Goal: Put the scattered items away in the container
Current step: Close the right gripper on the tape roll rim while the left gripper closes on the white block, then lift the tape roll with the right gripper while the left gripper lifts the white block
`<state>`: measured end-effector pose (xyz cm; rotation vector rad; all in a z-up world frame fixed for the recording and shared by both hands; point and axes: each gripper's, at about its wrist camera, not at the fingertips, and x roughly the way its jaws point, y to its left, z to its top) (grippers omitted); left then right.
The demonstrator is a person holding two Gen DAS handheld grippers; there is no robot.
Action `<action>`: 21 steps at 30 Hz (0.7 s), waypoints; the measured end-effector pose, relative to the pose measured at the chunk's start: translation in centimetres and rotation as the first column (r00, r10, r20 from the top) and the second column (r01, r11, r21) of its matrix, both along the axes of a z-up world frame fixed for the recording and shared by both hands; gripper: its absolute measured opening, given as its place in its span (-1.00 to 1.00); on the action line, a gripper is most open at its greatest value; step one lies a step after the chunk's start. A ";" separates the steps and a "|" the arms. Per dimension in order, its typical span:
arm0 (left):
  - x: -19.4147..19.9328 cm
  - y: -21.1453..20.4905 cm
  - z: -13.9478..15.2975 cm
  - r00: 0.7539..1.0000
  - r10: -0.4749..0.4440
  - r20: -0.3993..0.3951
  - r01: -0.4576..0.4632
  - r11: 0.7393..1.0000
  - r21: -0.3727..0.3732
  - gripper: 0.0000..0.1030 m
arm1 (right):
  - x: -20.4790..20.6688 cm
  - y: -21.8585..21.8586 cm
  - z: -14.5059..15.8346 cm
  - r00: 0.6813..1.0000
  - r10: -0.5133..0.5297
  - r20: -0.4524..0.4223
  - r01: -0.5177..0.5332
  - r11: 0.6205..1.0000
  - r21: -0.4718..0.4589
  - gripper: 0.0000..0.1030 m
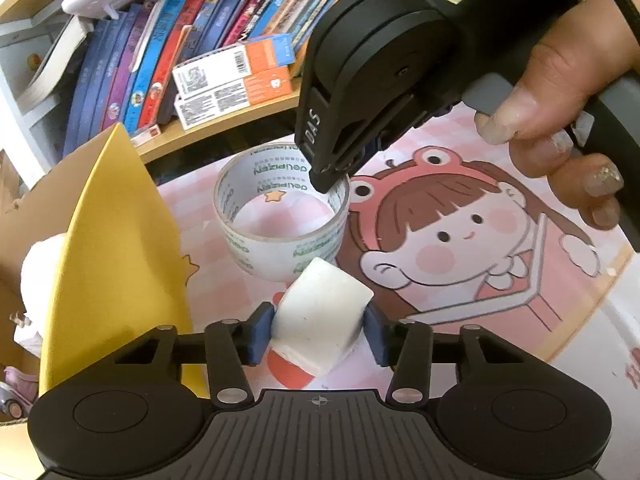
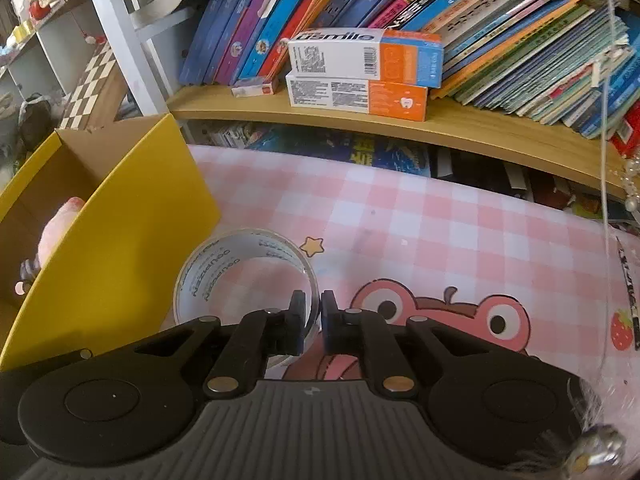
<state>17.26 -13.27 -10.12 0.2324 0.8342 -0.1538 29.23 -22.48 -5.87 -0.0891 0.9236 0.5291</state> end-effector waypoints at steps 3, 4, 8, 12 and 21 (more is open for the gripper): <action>-0.4 0.2 0.6 1.000 -0.026 -0.011 0.026 0.999 -0.018 -0.25 | -0.6 -0.8 0.6 1.000 -0.009 0.012 0.009 1.000 0.008 -0.88; -0.7 0.1 0.7 0.999 -0.034 -0.018 0.033 0.999 -0.028 -0.26 | -0.8 -1.0 0.9 1.000 -0.016 0.020 0.016 1.000 0.007 -0.88; -1.8 0.0 1.4 0.998 -0.053 -0.023 0.052 0.998 -0.037 -0.31 | -1.7 -2.5 1.8 0.998 -0.050 0.042 0.050 0.999 0.013 -0.88; -2.8 0.0 2.2 0.998 -0.066 -0.015 0.065 0.997 -0.041 -0.34 | -2.8 -4.0 2.1 0.996 -0.081 0.045 0.081 0.997 0.018 -0.88; -5.4 -0.6 3.8 0.997 -0.077 0.012 0.077 0.996 -0.035 -0.36 | -6.6 -6.4 1.9 0.992 -0.125 0.025 0.125 0.992 0.018 -0.88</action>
